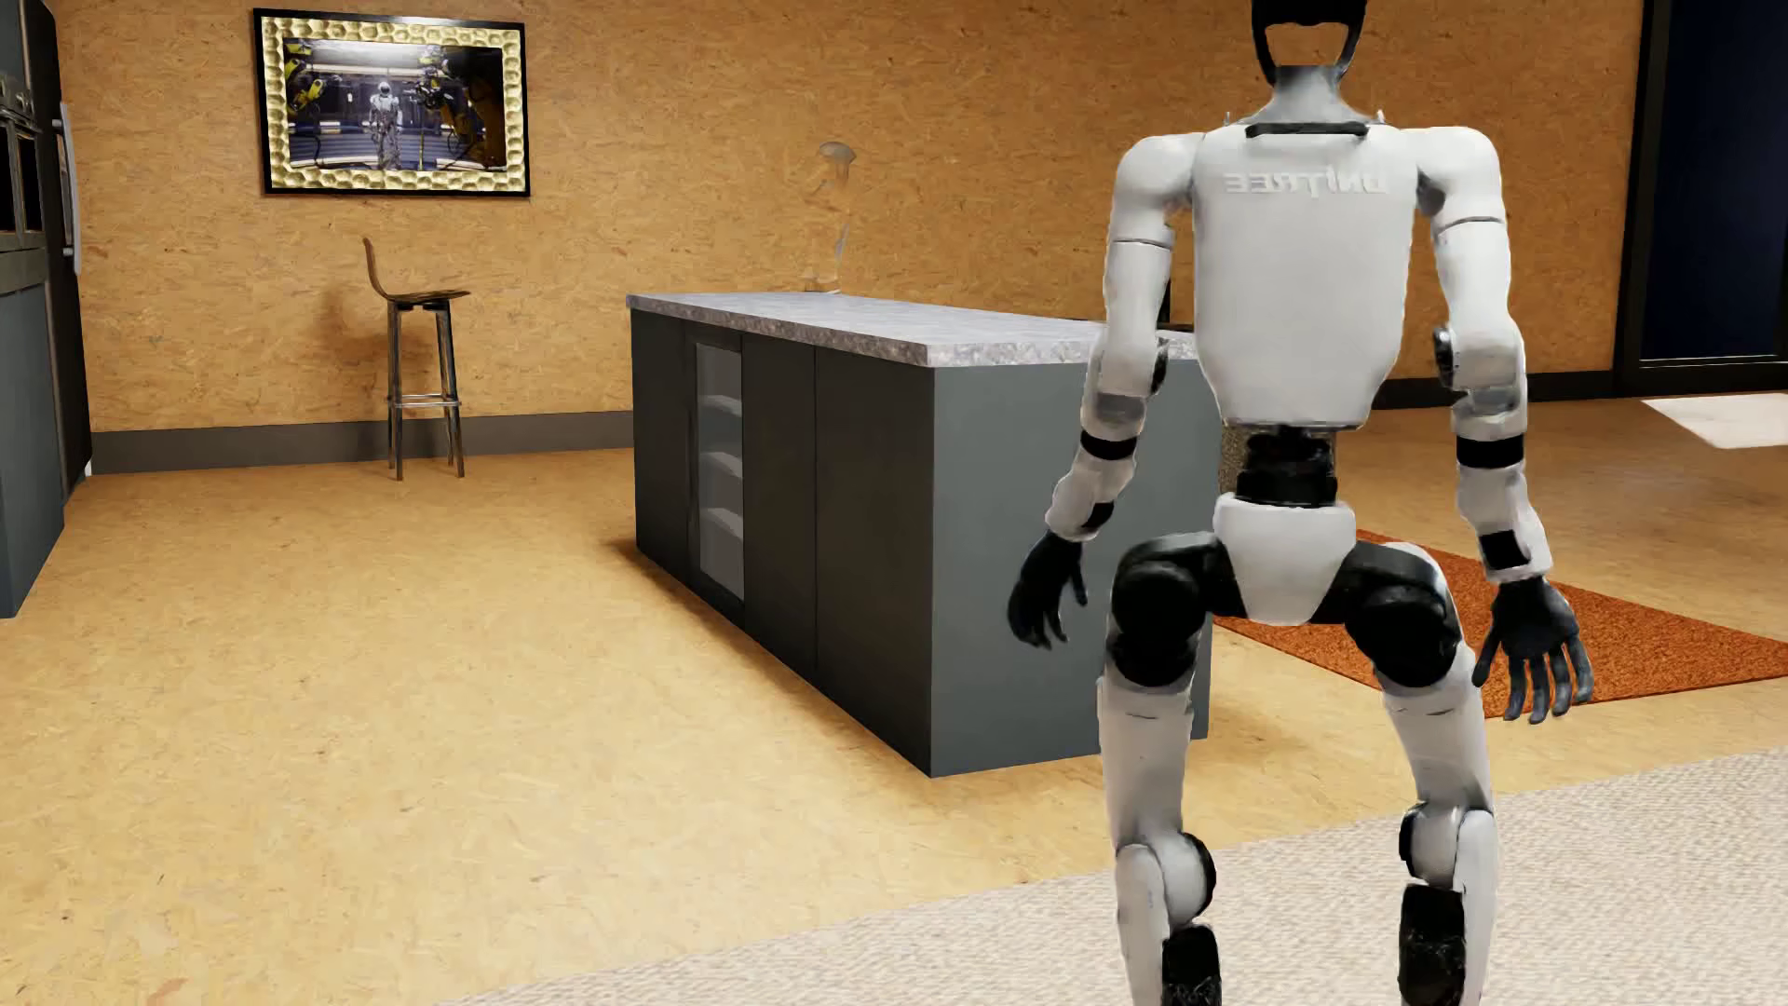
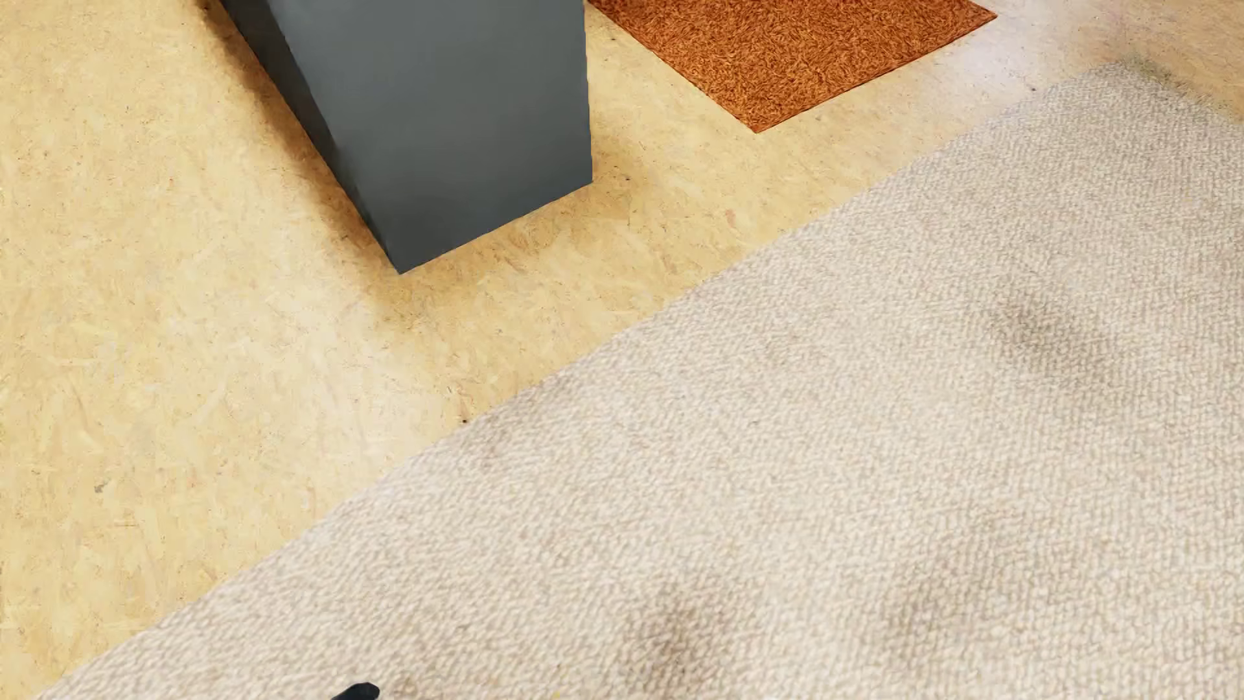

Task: Avoid the counter

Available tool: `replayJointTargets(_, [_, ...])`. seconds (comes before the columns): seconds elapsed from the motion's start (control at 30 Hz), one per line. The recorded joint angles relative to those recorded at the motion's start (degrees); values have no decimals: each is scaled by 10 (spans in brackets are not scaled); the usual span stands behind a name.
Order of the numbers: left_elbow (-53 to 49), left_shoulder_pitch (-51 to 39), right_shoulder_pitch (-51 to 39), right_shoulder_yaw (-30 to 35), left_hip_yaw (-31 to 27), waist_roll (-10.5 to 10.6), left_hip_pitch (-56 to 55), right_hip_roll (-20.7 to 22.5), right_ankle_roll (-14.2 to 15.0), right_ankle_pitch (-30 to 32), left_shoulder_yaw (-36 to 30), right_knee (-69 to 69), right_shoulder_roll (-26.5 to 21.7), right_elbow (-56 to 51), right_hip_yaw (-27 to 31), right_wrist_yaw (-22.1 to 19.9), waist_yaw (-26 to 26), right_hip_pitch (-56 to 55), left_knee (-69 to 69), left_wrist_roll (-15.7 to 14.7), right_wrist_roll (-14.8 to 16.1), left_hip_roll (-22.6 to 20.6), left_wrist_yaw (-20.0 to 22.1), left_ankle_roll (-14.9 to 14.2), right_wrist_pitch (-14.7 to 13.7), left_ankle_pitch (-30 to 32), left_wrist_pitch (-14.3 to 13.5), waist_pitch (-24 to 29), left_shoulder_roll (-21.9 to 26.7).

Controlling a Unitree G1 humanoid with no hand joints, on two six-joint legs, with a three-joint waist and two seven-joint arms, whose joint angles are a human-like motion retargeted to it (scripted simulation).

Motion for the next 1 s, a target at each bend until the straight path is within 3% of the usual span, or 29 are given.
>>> replayJointTargets(0.03, [-5, -1, 15, 4, -40, 2, 15, 30, 17, 3, -15, 1, -11, 17, 54, 23, -9, -63, -24, 7, -42, -13, -15, -9, -56, 2, -33, 3, 26])
replayJointTargets(0.07, [-19, 6, 26, -21, -76, 5, 32, 61, 35, 17, -37, -30, -11, 28, 105, 46, -17, -115, -54, 14, -59, -19, -28, -18, -82, 5, -69, 5, 58])
replayJointTargets(0.1, [-41, 20, 30, -70, -104, 9, 49, 97, 60, 28, -51, -87, -3, 34, 165, 49, -23, -152, -75, 16, -55, -19, -32, -28, -72, 1, -91, 7, 87])
replayJointTargets(0.13, [-64, 37, 28, -98, -130, 15, 60, 135, 55, 28, -55, -165, 0, 39, 232, 42, -27, -169, -81, 9, -68, -12, -31, -37, -59, -8, -101, 9, 107])
replayJointTargets(0.17, [-82, 57, 22, -109, -154, 22, 69, 156, 67, 31, -52, -246, -3, 41, 271, 21, -29, -167, -68, -5, -96, -2, -33, -45, -52, -22, -103, 11, 118])
replayJointTargets(0.2, [-93, 75, 15, -104, -174, 28, 77, 166, 99, 40, -42, -308, -9, 43, 268, 1, -27, -154, -47, -19, -141, 15, -36, -56, -40, -37, -90, 13, 123])
replayJointTargets(0.23, [-99, 90, 5, -97, -195, 36, 83, 187, 105, 126, -33, -321, -12, 39, 282, -23, -26, -127, -2, -25, -177, 36, -35, -66, -34, -37, -75, 14, 122])
replayJointTargets(0.27, [-103, 107, -10, -89, -215, 45, 81, 194, 116, 123, -23, -279, -17, 38, 273, -47, -20, -115, 57, -30, -208, 54, -33, -55, -23, -6, -72, 18, 113])
replayJointTargets(0.3, [-105, 128, -37, -85, -219, 56, 59, 198, 107, 80, -7, -237, -18, 48, 246, -61, -13, -93, 163, -28, -229, 83, -10, -20, -19, 59, -62, 24, 101])
replayJointTargets(0.33, [-111, 144, -70, -89, -217, 67, 16, 202, 100, 45, 14, -221, -20, 60, 219, -78, -7, -60, 277, -38, -232, 123, 9, 26, -24, 134, -57, 28, 74])
replayJointTargets(0.37, [-111, 155, -109, -87, -208, 78, -31, 205, 94, 20, 24, -221, -26, 61, 194, -79, -1, -22, 374, -42, -233, 169, 12, 50, -36, 213, -54, 30, 40])
replayJointTargets(0.43, [-103, 187, -200, -73, -196, 93, -120, 207, 90, 0, 15, -271, -48, 54, 164, -94, 15, 69, 487, -25, -249, 180, -7, 54, -36, 187, -60, 29, -24])
replayJointTargets(0.5, [-104, 217, -282, -79, -179, 94, -207, 204, 89, -13, 11, -328, -54, 20, 136, -118, 31, 149, 510, 21, -220, 146, -37, 20, -42, 205, -60, 22, -58])
replayJointTargets(0.57, [-103, 225, -355, -86, -157, 86, -276, 201, 92, -34, 58, -361, -56, -33, 108, -148, 43, 210, 440, 17, -143, 116, -34, -17, -66, 209, -47, 16, -91])
replayJointTargets(0.63, [-82, 218, -421, -62, -131, 80, -314, 208, 97, -59, 106, -382, -67, -82, 87, -151, 53, 258, 285, 0, -78, 109, -10, -18, -85, 219, -41, 15, -101])
replayJointTargets(0.67, [-66, 213, -447, -44, -133, 77, -319, 213, 100, -73, 114, -392, -71, -107, 79, -150, 56, 280, 173, 6, -48, 96, -2, -35, -84, 233, -39, 16, -98])
replayJointTargets(0.73, [-43, 201, -475, 3, -157, 69, -309, 225, 107, -90, 117, -420, -74, -172, 69, -166, 58, 327, -72, 22, 4, 66, 14, -19, -89, 233, -40, 20, -90])
replayJointTargets(0.8, [-35, 191, -470, 52, -64, 64, -313, 233, 122, -89, 108, -432, -78, -236, 62, -169, 52, 369, -134, 30, 42, 79, 14, -25, -109, 216, -57, 27, -77])
replayJointTargets(0.83, [-35, 185, -453, 72, -21, 62, -314, 229, 133, -76, 103, -417, -81, -262, 62, -160, 51, 387, -90, 32, 53, 91, 11, -8, -112, 197, -62, 30, -74])
replayJointTargets(0.9, [-45, 178, -400, 116, -9, 49, -311, 203, 155, -7, 87, -366, -93, -290, 80, -145, 56, 408, -3, 33, 32, 87, 12, 90, -114, 221, -74, 36, -81])
replayJointTargets(0.97, [-51, 166, -326, 136, -10, 31, -304, 153, 153, 101, 57, -182, -95, -276, 99, -137, 58, 361, 91, 40, -20, 72, 6, 113, -94, 193, -91, 41, -90])
replayJointTargets(1.0, [-54, 154, -291, 141, -9, 20, -289, 122, 123, 161, 38, -55, -92, -246, 115, -133, 55, 307, 117, 46, -62, 53, -4, 113, -82, 156, -99, 44, -91])
